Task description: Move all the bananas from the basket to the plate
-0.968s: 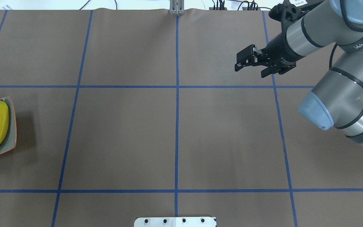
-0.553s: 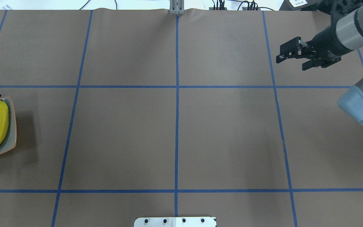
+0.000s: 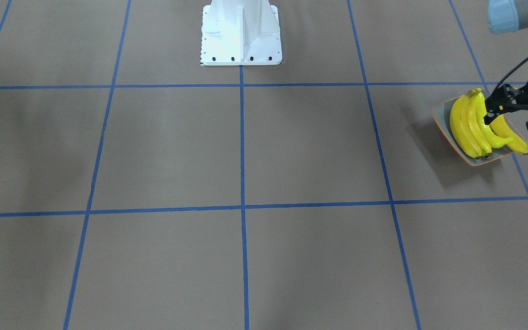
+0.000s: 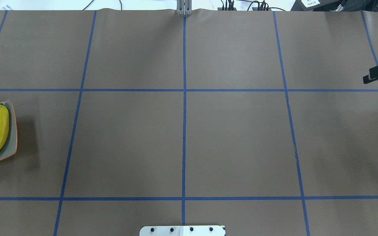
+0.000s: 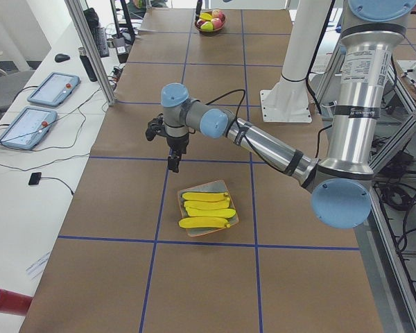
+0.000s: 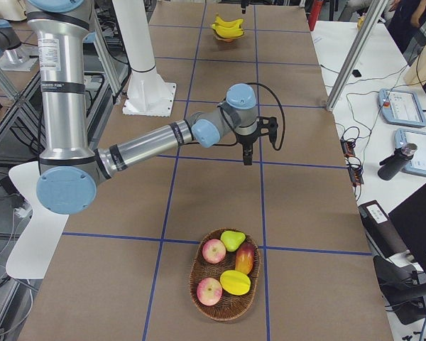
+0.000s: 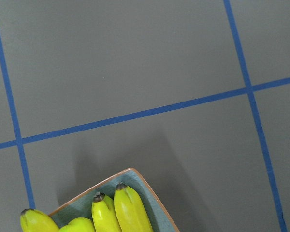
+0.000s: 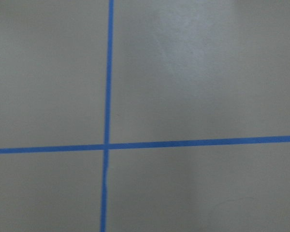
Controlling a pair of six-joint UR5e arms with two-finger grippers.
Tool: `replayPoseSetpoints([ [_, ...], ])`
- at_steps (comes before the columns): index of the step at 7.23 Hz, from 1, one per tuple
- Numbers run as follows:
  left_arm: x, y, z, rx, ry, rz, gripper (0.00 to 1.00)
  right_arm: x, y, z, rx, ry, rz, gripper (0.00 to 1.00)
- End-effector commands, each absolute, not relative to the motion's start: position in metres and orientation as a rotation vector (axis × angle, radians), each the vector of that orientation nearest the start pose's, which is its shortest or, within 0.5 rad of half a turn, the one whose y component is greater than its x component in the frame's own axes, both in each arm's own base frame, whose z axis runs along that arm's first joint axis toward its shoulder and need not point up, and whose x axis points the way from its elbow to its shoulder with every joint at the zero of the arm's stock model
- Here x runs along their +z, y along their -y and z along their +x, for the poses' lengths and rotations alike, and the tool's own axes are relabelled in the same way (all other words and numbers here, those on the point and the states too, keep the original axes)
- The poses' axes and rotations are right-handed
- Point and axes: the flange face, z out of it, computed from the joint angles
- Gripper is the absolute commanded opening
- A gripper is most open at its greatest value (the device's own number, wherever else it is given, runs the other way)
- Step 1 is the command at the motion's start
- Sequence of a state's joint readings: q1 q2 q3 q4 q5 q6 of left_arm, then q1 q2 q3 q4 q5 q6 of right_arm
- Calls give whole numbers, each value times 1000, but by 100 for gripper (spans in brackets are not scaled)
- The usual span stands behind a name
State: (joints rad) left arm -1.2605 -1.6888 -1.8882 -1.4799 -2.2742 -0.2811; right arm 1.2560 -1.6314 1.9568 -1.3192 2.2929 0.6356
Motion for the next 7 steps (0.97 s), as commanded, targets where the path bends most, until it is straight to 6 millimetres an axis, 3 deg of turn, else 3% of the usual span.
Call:
replayPoseSetpoints([
  [1, 493, 562, 76, 73, -753, 56, 100, 506, 444, -63, 52, 857, 137, 100],
  [3, 497, 569, 67, 59, -754, 57, 100, 509, 446, -65, 43, 855, 135, 100],
  [6, 507, 556, 61, 93, -879, 13, 100, 520, 452, -70, 8, 847, 121, 100],
  [7, 520, 548, 59, 87, -876, 0, 100, 526, 474, -72, -18, 853, 119, 100],
])
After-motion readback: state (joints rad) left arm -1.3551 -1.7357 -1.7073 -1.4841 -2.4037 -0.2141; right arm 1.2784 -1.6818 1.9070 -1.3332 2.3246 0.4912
